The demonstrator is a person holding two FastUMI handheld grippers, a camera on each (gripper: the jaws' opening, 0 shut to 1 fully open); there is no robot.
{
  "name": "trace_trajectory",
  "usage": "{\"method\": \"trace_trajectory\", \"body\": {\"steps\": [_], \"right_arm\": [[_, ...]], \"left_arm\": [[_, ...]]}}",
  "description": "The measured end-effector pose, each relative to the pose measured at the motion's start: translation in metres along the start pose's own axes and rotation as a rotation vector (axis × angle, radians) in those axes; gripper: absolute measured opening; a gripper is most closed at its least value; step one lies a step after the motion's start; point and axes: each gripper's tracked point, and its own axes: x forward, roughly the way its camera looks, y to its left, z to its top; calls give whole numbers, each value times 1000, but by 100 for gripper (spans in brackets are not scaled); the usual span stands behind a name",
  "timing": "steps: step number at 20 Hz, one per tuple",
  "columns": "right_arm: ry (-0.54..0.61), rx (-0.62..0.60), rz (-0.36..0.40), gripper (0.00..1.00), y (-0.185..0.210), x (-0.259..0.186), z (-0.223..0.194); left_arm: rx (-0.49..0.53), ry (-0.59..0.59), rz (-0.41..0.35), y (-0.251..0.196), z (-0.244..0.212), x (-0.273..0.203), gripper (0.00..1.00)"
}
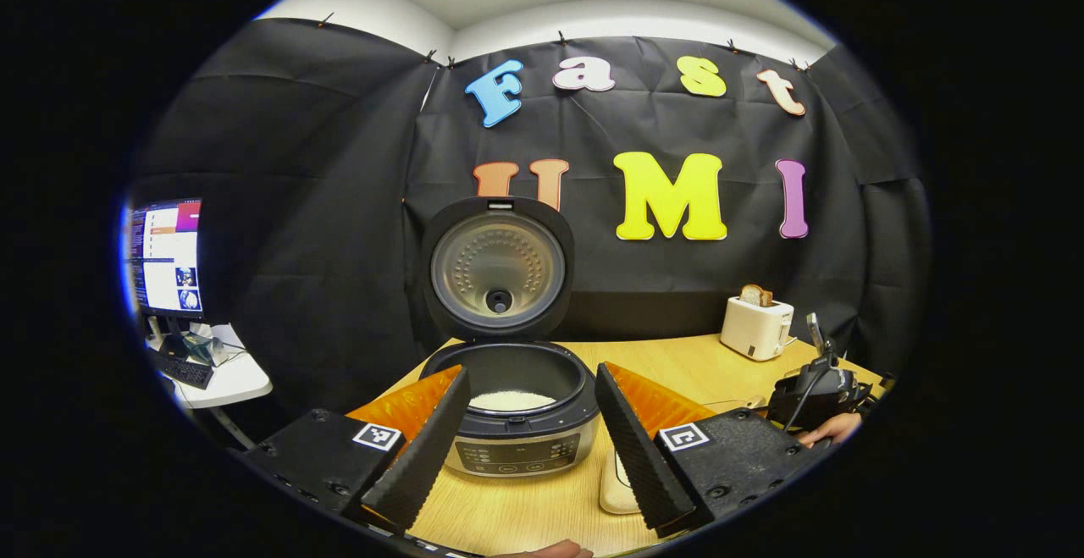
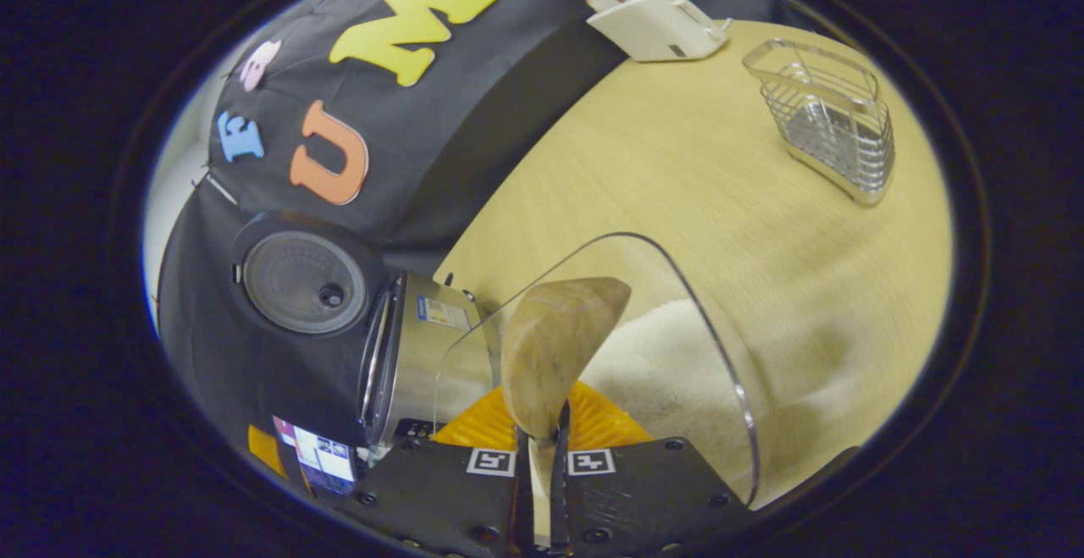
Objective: Close the left gripper, press the button to open the rice cooker; take a wooden spoon from the chopstick holder with the right hand, scoop a spoonful of rice and pour it into the rice cooker, then put the wooden spoon back into the chopstick holder.
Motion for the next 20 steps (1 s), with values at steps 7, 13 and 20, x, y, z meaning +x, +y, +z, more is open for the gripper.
{"method": "trace_trajectory", "body": {"steps": [7,13,20], "right_arm": [[19,65,113,7,10,-11,13],[-28,135,224,8,28,-46,44],[-50,222,306,7,47,-80,71]], "left_arm": [[12,8,4,-3,-2,1,95],[27,19,11,-4,-6,4,95],[26,12,34,4,-4,1,95]]}}
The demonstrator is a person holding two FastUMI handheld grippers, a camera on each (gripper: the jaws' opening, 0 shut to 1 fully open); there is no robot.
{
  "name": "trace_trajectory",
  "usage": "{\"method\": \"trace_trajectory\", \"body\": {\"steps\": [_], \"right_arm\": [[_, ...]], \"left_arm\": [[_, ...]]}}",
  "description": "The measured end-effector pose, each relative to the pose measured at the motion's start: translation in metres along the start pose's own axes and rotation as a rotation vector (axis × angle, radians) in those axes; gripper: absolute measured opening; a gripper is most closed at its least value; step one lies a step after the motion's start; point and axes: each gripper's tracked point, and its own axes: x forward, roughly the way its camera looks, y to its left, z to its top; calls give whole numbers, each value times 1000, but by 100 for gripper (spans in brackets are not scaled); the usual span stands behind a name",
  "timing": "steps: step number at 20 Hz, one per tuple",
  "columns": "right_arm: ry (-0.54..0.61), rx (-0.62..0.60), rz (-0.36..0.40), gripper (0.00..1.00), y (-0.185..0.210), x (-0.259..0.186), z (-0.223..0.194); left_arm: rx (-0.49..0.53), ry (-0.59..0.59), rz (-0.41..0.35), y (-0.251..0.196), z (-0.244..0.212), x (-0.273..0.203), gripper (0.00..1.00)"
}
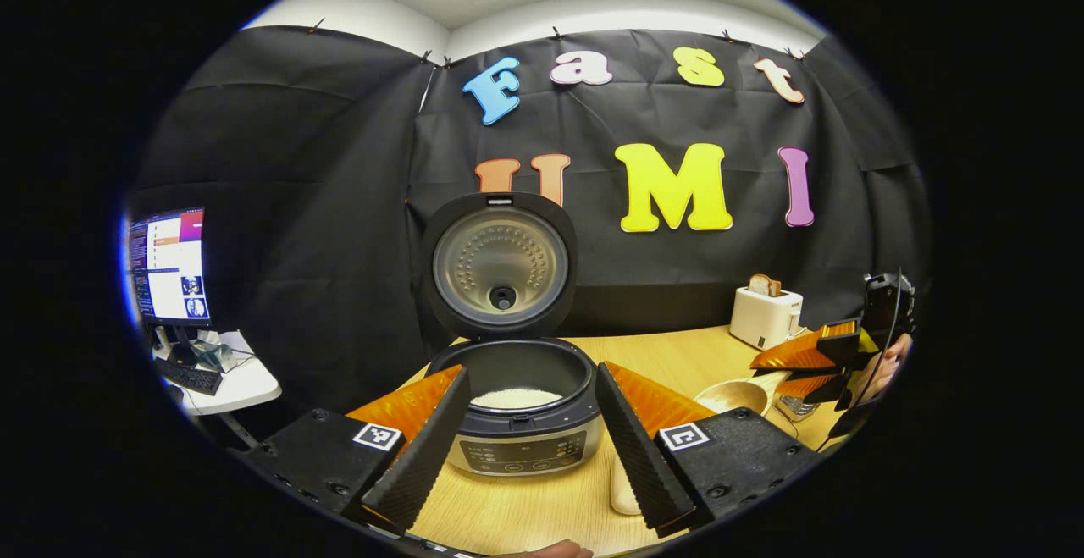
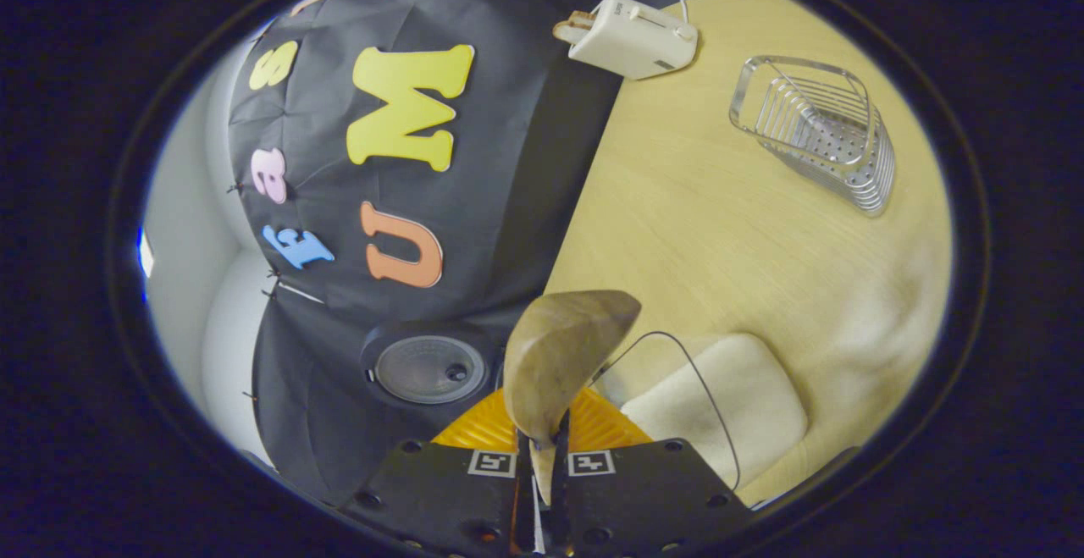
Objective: Close the left gripper, press the button to open the rice cooker; take a wooden spoon from the chopstick holder with the right hand, scoop a spoonful of rice and pour it into the rice cooker, then put the wooden spoon back into the chopstick holder.
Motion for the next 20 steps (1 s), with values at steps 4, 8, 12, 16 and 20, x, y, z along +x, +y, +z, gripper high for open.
{"method": "trace_trajectory", "body": {"steps": [4,8,12,16,20], "right_arm": [[15,54,54,7,20,1,4],[53,134,120,7,46,11,-5],[73,156,143,7,73,35,-22],[62,155,150,8,97,58,-35],[32,138,109,8,106,88,-46]], "left_arm": [[-2,-15,15,8,4,-2,95],[15,-20,14,7,5,-3,95],[-4,-25,38,22,6,-3,95],[-17,-5,59,33,-3,2,95],[-27,5,88,47,-6,3,95]]}}
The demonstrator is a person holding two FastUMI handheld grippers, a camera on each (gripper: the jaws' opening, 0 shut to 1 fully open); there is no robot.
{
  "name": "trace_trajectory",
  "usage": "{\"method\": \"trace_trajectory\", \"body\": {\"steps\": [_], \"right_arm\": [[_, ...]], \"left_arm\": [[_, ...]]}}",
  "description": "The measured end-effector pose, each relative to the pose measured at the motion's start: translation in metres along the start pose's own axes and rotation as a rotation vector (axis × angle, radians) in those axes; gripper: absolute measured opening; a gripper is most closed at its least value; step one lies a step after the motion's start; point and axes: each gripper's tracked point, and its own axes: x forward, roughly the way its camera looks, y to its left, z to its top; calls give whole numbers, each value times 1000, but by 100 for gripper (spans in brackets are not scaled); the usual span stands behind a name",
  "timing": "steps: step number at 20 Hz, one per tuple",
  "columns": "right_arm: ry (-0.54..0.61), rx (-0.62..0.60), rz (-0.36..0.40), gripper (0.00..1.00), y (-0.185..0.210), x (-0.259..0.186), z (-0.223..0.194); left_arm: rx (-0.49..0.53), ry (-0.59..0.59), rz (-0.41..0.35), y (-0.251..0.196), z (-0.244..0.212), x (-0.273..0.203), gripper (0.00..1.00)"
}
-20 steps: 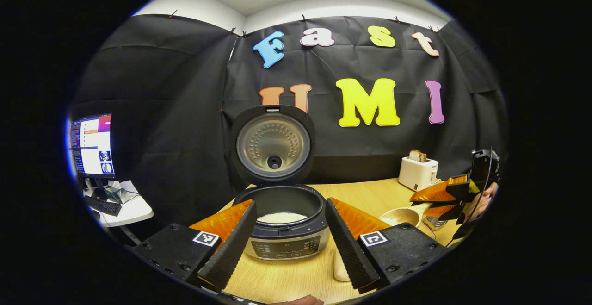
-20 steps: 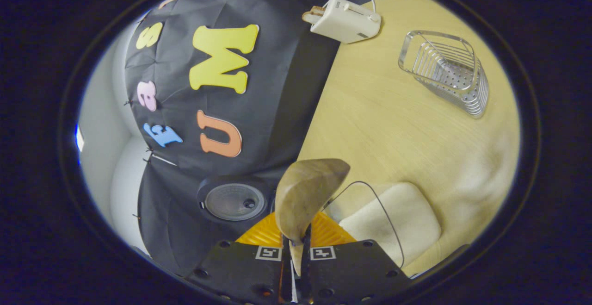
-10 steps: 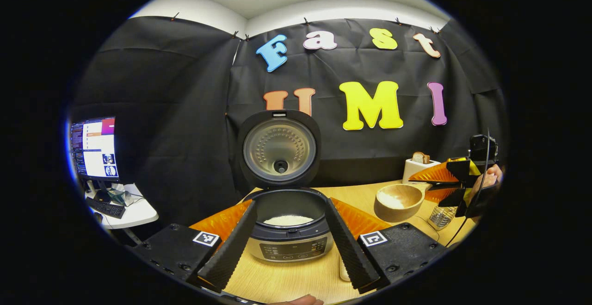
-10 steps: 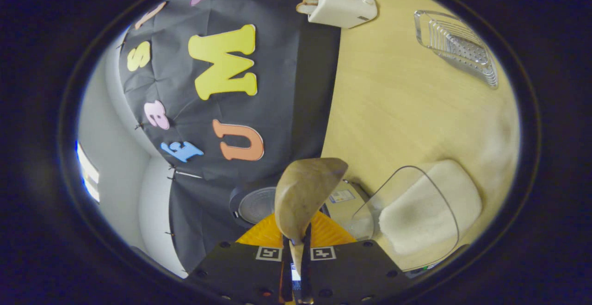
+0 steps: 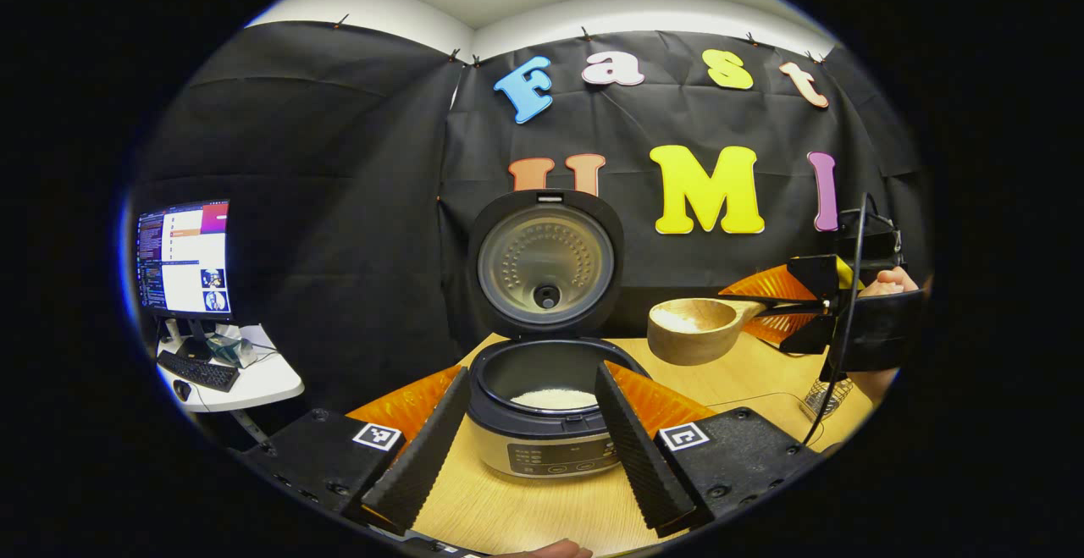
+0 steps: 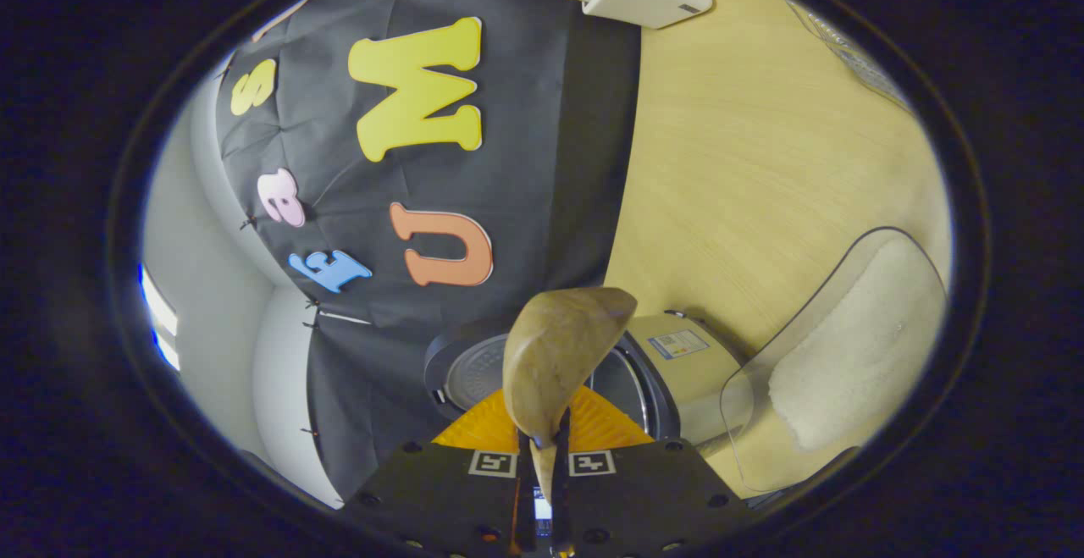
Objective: Close the left gripper, press the button to open the rice cooker; take a wooden spoon from the chopstick holder with the right hand, scoop a spoonful of rice and pour it into the rice cooker, then put the wooden spoon back into the chopstick holder.
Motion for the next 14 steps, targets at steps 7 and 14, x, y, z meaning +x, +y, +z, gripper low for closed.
{"method": "trace_trajectory", "body": {"steps": [7,14], "right_arm": [[-12,-87,-82,7,6,60,-31],[-42,-267,-199,8,10,101,-40]], "left_arm": [[-39,25,47,26,-8,4,95],[-53,46,66,36,-16,7,95]]}}
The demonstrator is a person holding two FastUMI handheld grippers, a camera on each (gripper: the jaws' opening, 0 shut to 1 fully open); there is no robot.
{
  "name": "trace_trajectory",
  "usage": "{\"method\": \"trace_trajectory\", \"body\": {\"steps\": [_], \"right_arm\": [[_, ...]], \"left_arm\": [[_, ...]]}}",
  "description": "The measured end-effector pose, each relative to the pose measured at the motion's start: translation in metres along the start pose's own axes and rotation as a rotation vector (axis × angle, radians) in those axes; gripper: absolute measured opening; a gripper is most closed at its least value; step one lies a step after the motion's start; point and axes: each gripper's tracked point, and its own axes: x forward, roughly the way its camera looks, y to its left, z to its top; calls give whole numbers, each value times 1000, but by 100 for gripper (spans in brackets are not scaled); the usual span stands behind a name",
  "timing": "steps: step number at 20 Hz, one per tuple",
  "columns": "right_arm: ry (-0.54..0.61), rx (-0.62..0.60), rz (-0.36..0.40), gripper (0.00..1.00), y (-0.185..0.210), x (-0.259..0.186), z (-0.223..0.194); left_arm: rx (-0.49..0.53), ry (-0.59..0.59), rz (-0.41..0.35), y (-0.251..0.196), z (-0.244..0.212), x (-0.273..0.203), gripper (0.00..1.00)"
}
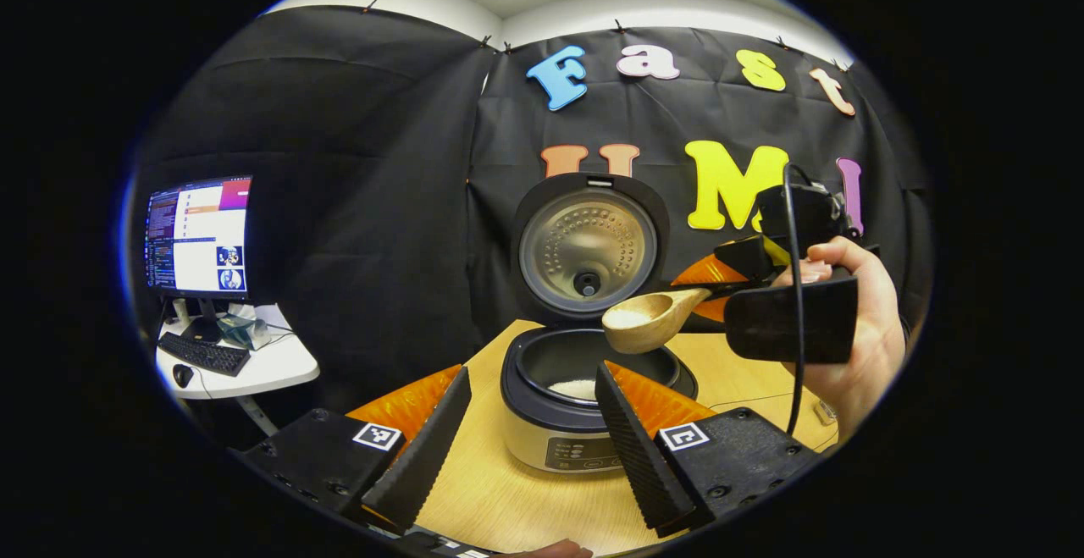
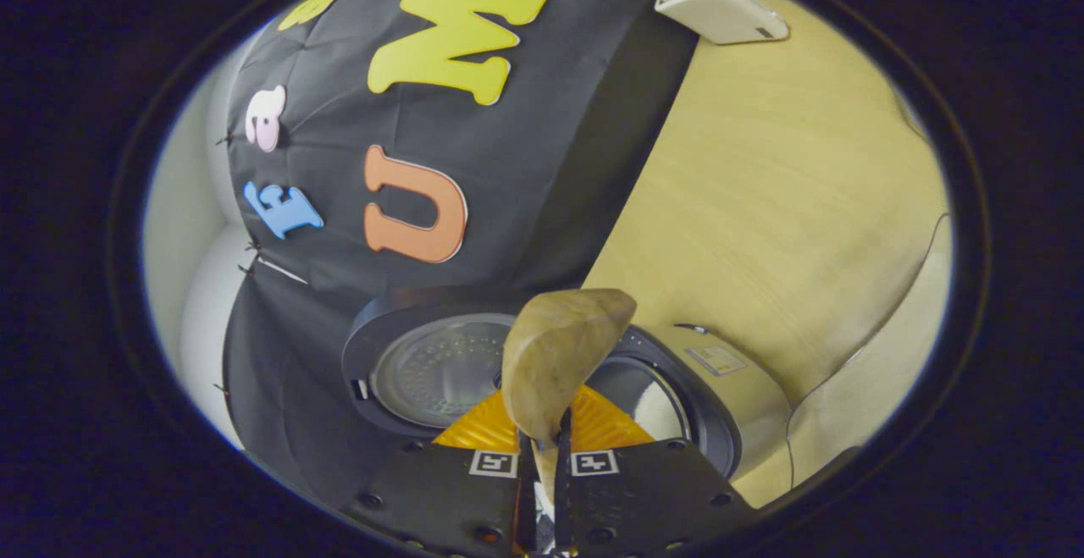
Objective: Close the left gripper, press the button to open the rice cooker; take a wooden spoon from the chopstick holder with the right hand, scoop a spoonful of rice and pour it into the rice cooker, then put the wooden spoon back into the chopstick holder.
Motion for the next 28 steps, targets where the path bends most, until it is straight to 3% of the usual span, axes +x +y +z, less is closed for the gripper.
{"method": "trace_trajectory", "body": {"steps": [9,16,28], "right_arm": [[-96,-419,-139,8,21,19,11],[-144,-723,-233,8,26,22,18],[-141,-1110,-239,8,45,23,2]], "left_arm": [[3,48,73,24,-12,3,95],[44,52,63,16,-12,2,95],[74,52,70,16,-14,4,95]]}}
